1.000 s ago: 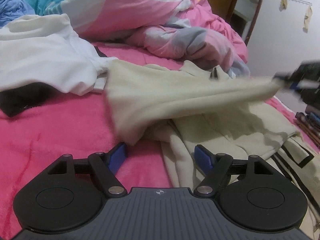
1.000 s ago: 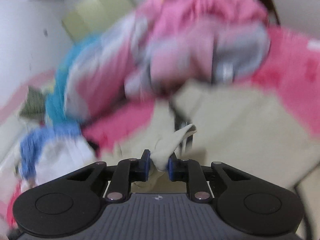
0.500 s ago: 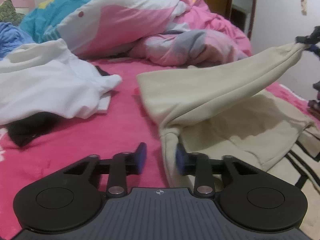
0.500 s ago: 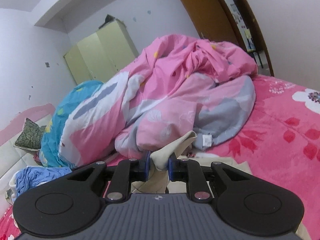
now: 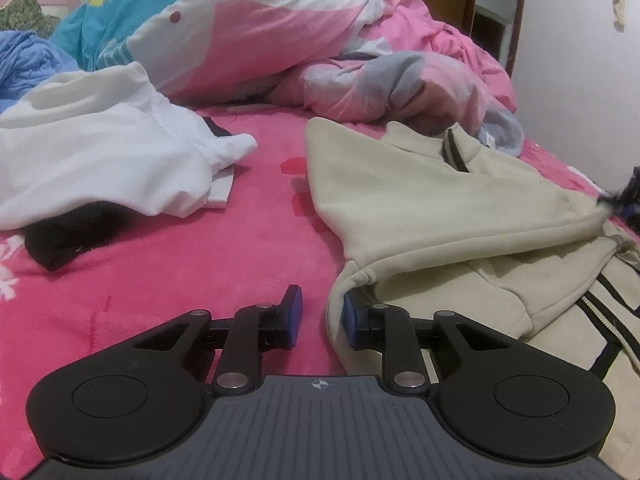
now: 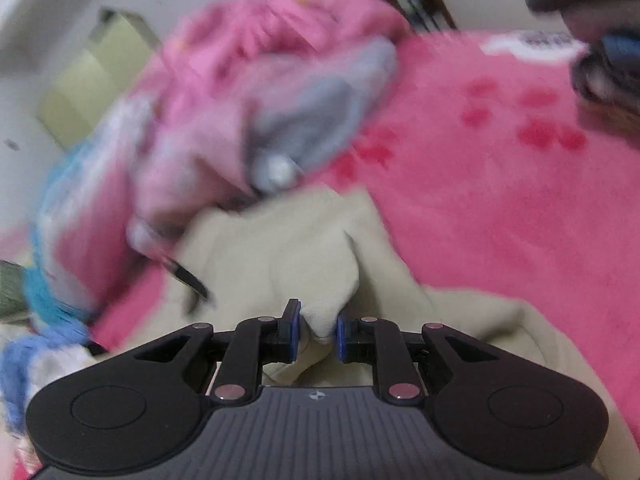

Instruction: Fold clothes

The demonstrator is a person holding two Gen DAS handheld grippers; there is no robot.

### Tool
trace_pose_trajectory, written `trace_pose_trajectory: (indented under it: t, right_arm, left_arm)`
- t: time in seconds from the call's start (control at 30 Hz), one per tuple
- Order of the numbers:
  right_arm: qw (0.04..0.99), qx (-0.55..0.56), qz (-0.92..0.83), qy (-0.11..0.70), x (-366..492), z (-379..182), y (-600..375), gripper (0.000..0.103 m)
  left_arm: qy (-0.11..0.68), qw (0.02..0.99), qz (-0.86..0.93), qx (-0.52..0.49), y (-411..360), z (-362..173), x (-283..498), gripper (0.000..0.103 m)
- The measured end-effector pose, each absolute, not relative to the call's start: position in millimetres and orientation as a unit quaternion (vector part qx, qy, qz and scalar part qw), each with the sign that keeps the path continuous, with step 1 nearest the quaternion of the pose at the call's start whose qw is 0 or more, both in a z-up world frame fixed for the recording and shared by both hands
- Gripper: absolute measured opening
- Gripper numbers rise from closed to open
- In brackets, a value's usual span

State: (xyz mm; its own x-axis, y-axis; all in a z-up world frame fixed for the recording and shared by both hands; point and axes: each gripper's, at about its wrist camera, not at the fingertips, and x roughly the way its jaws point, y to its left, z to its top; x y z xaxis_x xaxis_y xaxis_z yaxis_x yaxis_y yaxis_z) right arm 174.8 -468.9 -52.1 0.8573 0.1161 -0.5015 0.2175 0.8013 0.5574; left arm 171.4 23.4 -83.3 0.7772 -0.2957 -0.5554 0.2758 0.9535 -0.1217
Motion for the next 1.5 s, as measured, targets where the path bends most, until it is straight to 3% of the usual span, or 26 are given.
trace_pose_trajectory:
  t: [0.1,0.2,0.27,0.33,0.57,0.7,0.8,0.87,1.2,1.3,1.37,1.5]
  right_arm:
    - [0.928,0.287,-0.007,0.238,165.4,-37.0,-464.2,0.020]
    - [0.910,0.269,-0.045,0.311,171.3,-55.9,-472.7,0.037]
    - [0.897,0.280,-0.085,0.331,167.5,-67.7,-485.9,0.034]
    - [0.899,0.317,-0.084,0.291,150.4,-60.1,-494.2,0.036]
    - [0.945,0.201,-0.002,0.257,173.9,-12.0,-434.4,0.035]
    - [0.953,0.109,0.051,0.278,218.8,-21.3,-382.8,0.034]
    - [0.948,0.042,0.019,0.314,253.2,-62.8,-371.8,0.033]
    - [0.947,0.049,0.025,0.317,261.4,-93.4,-381.0,0.031]
    - [0.960,0.052,0.059,0.269,243.6,-62.2,-374.7,0.032]
    - [0.956,0.062,0.052,0.283,257.9,-70.8,-379.3,0.031]
    - [0.949,0.090,0.048,0.300,268.0,-87.1,-391.7,0.029]
    - [0.942,0.144,0.052,0.300,269.7,-98.2,-410.3,0.024]
  left_arm:
    - [0.304,0.940,-0.155,-0.019,26.4,-83.0,170.5,0.026]
    - [0.308,0.938,-0.159,-0.024,32.2,-80.6,165.0,0.033]
    - [0.306,0.937,-0.165,-0.032,41.9,-75.8,157.1,0.038]
    - [0.291,0.941,-0.169,-0.044,51.6,-65.2,150.3,0.039]
    - [0.261,0.938,-0.212,-0.084,21.9,-28.5,197.5,0.044]
    - [0.314,0.928,-0.191,-0.062,-13.0,-56.3,250.8,0.045]
    - [0.340,0.924,-0.167,-0.059,-10.3,-90.6,268.7,0.049]
    - [0.339,0.922,-0.174,-0.065,-6.0,-87.4,267.3,0.049]
    - [0.299,0.932,-0.201,-0.042,-19.6,-50.4,297.6,0.050]
    - [0.323,0.931,-0.163,-0.042,-21.7,-64.8,331.3,0.051]
    - [0.340,0.926,-0.148,-0.072,-10.6,-83.1,344.8,0.061]
    - [0.328,0.927,-0.154,-0.100,-1.7,-87.4,342.2,0.061]
